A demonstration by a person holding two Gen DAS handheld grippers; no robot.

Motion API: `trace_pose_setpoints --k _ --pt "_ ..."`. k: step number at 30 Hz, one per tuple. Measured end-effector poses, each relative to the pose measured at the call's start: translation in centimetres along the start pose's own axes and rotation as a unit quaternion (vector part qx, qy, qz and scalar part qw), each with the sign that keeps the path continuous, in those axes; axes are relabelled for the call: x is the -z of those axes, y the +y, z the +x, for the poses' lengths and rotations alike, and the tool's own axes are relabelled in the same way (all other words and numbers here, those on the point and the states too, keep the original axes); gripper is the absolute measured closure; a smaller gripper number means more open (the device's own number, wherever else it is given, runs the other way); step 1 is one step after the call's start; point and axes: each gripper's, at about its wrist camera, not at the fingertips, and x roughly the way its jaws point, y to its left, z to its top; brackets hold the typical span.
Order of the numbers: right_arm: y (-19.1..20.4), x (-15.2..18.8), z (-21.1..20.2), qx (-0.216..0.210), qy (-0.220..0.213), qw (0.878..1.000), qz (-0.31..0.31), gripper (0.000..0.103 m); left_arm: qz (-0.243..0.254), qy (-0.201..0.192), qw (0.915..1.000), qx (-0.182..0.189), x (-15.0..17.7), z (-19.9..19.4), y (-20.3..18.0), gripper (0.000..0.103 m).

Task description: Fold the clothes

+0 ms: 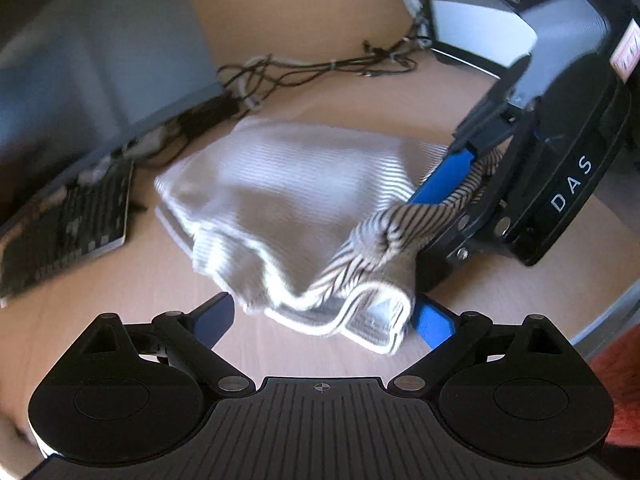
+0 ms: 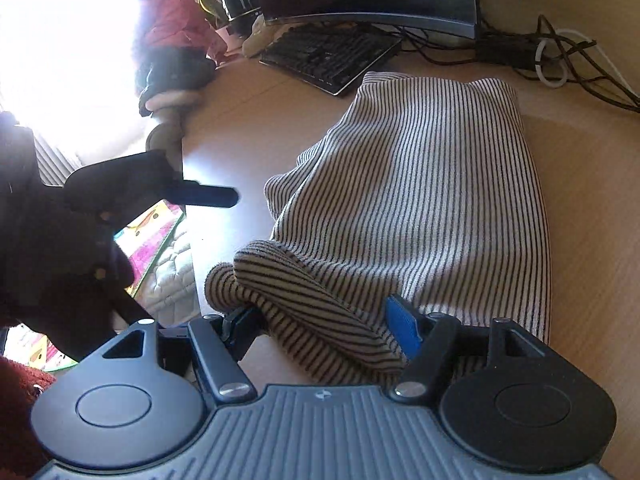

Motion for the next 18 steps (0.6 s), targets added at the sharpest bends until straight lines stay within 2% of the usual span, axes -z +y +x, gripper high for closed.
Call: trace_pose_setpoints --k 8,10,14,16,18 --pt "-1.3 -0.9 0.5 -0.022 -0.004 0.999 0.030 0.034 0.011 -0.009 0.9999 0.001 -0.8 1.0 -0.8 0.005" --pt "-1.1 -1.1 0.2 -0.018 -0.004 1.000 0.021 0.034 0.020 -0.013 0.9997 0.005 -1.1 1.2 -1.1 0.012" --pt "-0.3 -1.5 -0.8 0.014 -0.015 1.000 -0.015 0.031 0.010 -0.019 0.9996 0.017 -1.4 1.6 -1.1 0.024" --pt "0.3 -1.6 -2.0 0.050 -0.032 0.997 -0.058 0.021 -0.002 -0.022 0.9995 0.022 -1.6 1.7 -0.9 0.030" --pt "1.2 -1.6 -2.8 0.083 -0.047 0.989 -0.114 0.018 -0.033 -0.021 0.9988 0.029 -1.6 1.9 0.0 0.032"
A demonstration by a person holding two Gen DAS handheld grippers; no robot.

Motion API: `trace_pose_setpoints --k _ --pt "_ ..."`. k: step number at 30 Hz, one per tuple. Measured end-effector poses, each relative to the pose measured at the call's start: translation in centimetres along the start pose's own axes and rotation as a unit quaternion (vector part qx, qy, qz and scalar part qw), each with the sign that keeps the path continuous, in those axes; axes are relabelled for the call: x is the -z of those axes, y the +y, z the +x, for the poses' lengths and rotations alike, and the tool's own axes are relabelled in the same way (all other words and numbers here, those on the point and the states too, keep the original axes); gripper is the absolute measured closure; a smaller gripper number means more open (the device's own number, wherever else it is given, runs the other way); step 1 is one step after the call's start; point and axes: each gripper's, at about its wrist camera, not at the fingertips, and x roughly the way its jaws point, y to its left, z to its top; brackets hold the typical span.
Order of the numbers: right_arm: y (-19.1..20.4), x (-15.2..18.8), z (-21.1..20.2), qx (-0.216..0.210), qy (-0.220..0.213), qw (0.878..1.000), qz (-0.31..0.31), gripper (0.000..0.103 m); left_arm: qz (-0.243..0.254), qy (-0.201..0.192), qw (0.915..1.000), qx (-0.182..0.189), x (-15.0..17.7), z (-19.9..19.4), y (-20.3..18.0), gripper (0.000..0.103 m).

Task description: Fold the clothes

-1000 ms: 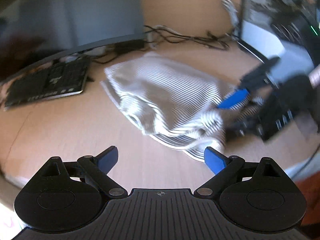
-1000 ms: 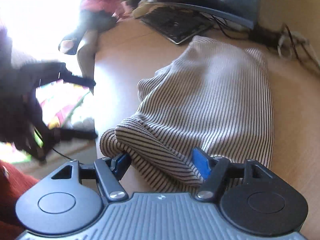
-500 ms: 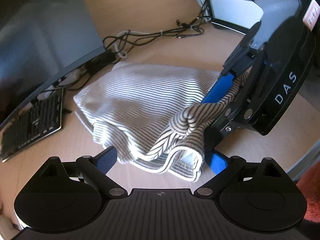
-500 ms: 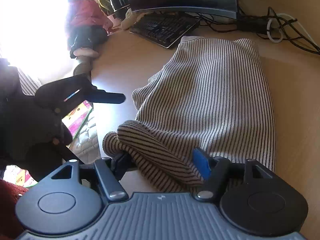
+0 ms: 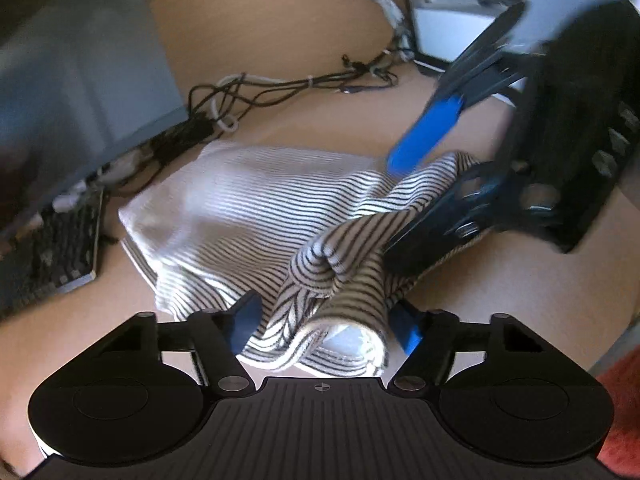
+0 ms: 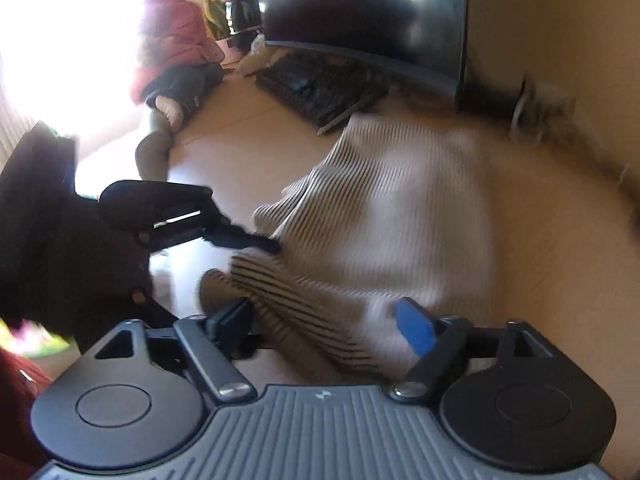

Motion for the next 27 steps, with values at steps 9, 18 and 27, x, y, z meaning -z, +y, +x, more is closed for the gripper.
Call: trace_pose_setpoints --k 9,18,27 --pt "2.4 1.0 -0.6 0.067 -0.024 0.986 -0.152 0.006 -0.144 0.008 0.9893 0.024 -0.4 0.0 4.9 0.033" --pt "7.2 3.6 4.7 0.141 -0.018 0.937 -0.318 0.007 -0.177 0.011 0.9835 0.035 -0.1 0.1 6.0 0.033" --pt "7.1 1.3 5.4 0.138 0.022 0.950 -0.280 0.061 -0.195 0.008 0.9778 0.075 0.5 -0.8 8.1 0.030"
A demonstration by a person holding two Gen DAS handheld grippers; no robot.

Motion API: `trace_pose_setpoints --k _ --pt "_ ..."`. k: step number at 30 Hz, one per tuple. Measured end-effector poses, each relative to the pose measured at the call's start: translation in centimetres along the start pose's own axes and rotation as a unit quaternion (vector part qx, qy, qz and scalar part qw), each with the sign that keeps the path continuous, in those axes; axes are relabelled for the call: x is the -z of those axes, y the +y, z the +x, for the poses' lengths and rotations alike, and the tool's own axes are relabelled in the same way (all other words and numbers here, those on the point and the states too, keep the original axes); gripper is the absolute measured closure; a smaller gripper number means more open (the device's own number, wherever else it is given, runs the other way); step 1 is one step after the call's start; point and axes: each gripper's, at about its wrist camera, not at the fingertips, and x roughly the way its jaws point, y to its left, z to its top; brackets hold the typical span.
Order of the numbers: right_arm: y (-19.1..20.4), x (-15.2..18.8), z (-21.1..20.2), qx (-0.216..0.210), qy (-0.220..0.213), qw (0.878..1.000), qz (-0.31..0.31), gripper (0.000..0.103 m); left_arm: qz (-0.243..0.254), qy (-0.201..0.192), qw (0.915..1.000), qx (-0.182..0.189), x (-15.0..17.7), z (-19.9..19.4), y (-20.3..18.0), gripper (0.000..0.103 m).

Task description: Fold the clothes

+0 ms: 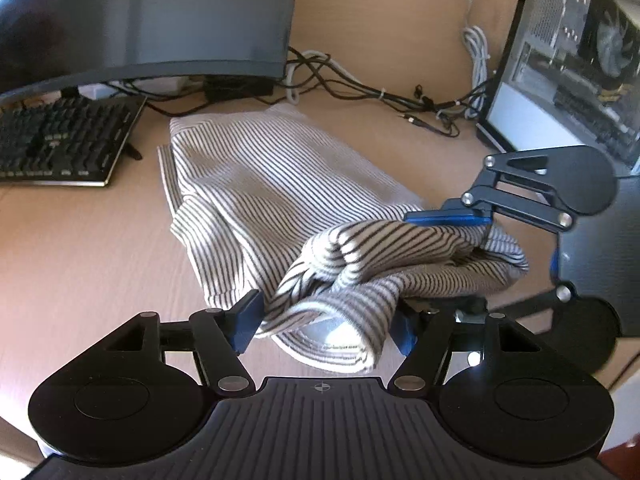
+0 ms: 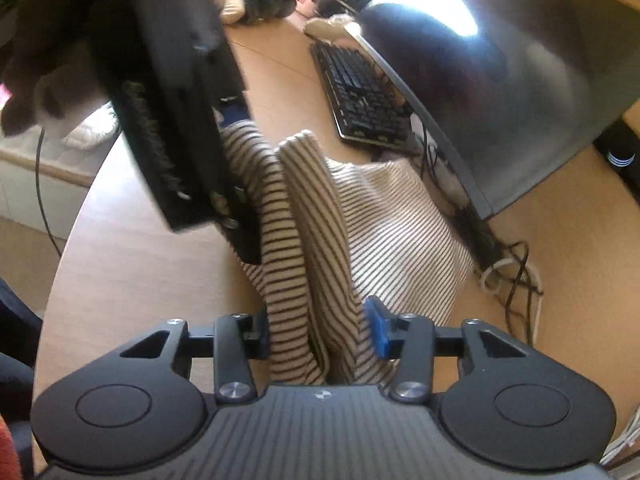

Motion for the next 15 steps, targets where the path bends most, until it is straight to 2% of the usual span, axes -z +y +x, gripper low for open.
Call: trace_pose_setpoints --k 3,5,7,8,12,15 --pt "-0.4 -0.8 0.6 -0.016 0.028 0.999 0.024 0.067 -0.010 -0.012 0.9994 0.030 -0.3 -2.5 2.3 0.024" --pt "-0.7 -1.6 0.8 -0.026 0.046 0.998 0.043 0.071 -0.012 -0.023 0.9986 0.045 -0.9 -3.9 4.4 0.025" --pt "-0.7 -2.6 0.8 -0.036 0.066 0.996 0.055 0.076 -0.014 -0.036 0.9977 0.056 -1.8 -4.8 6.7 0.040" --pt "-0.7 -3.1 0.4 -0.039 0.072 0.995 0.059 0.076 -0.017 -0.045 0.9972 0.057 -2.5 -5.0 7.9 0.042" --pt "0.0 -5.6 -2.4 -0.045 0.101 0.991 0.081 0.078 -0.021 -0.059 0.9945 0.084 -5.1 -3.3 10.6 0.044" --pt "1.1 -7.6 -5.2 -0.055 0.127 0.987 0.082 0.078 0.020 -0.044 0.9911 0.124 -5.8 -0.2 9.7 0.046"
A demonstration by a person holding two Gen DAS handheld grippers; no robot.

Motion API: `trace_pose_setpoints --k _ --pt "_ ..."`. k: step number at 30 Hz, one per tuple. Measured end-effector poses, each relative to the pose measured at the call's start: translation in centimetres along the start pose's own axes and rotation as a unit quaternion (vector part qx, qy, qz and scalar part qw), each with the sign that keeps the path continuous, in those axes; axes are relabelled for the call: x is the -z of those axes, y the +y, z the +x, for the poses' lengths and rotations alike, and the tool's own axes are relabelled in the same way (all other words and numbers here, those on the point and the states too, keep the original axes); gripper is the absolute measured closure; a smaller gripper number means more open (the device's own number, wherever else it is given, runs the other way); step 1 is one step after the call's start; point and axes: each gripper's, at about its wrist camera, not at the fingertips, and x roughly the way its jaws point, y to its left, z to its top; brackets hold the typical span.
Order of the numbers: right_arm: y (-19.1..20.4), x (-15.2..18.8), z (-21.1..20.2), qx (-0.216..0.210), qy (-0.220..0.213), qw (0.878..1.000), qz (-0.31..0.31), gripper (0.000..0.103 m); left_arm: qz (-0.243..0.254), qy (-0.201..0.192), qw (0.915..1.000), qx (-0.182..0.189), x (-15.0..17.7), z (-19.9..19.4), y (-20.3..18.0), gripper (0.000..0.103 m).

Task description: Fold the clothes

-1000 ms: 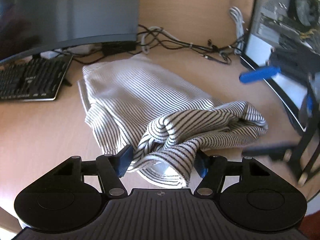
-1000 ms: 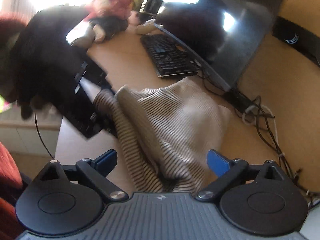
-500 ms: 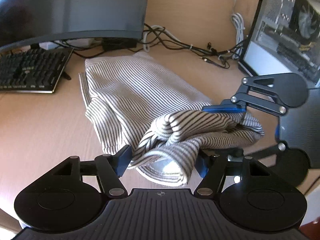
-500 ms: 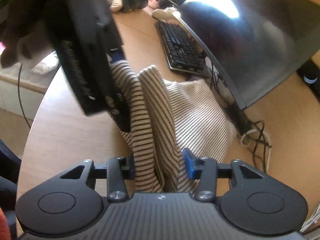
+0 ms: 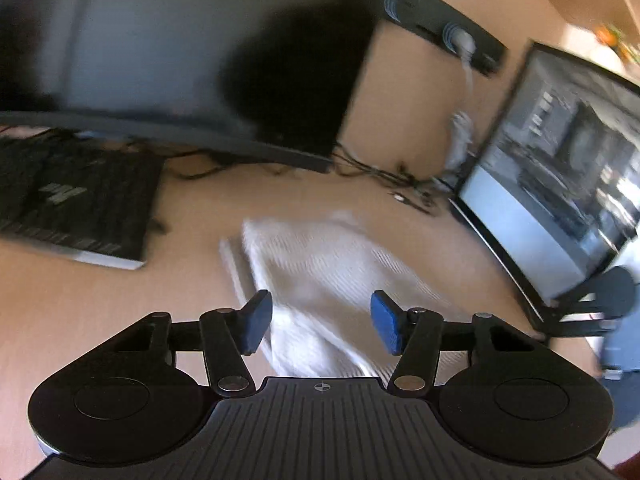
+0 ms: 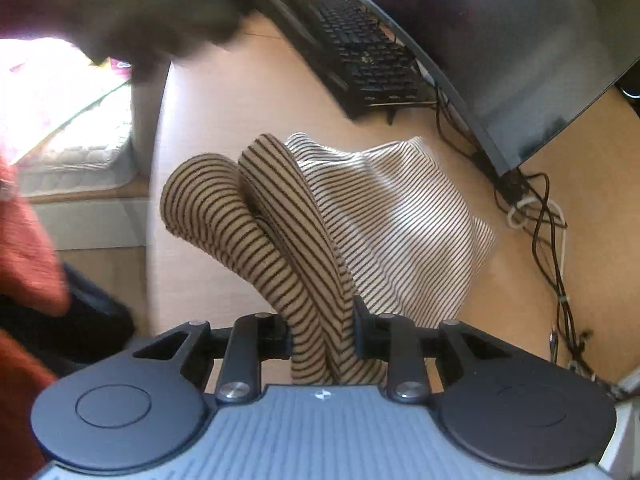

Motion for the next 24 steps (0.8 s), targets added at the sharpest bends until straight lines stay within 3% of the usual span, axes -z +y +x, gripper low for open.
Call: trace_pose_setpoints --k 2,5,7,9,13,18,21,24 --pt "0.9 -0.8 -2.4 -0.014 0.016 0.999 -0.026 0.078 0.013 0.036 0.9988 0.031 0.7 2.4 0.0 0.047" --pt "-1.6 -3.4 -4.1 -0.041 0.018 0.997 -0.064 0.078 0.042 0.084 0.9944 0.050 2.5 5.0 -0.2 0.049" --pt "-3.4 -5.2 -5.2 -0.059 0.019 0.994 -0.089 0.078 0.058 0.091 0.9925 0.056 3.4 5.6 -0.4 0.049" --pt "-5.8 -6.6 -4.7 -0.076 0.014 0.992 -0.095 0.077 0.049 0.089 0.9932 0.056 3.7 5.7 -0.3 0.050" --pt "-11.5 -6.5 2.6 -0.095 0.015 0.994 -0.050 0.070 0.022 0.082 0.9952 0.048 4.2 5.4 0.5 0.059" --pt "-12.8 -4.9 10.0 -0.105 0.029 0.994 -0.023 0.057 -0.024 0.069 0.9973 0.009 4.8 3.3 2.2 0.052" --pt "-13.8 -4.8 9.7 -0.109 0.015 0.994 0.003 0.055 -0.020 0.041 0.9987 -0.021 3.9 0.6 2.0 0.051" --pt "-13.4 -4.4 9.6 -0.105 0.006 0.994 0.010 0.053 0.019 -0.003 0.9995 -0.025 1.5 -1.9 -0.1 0.050"
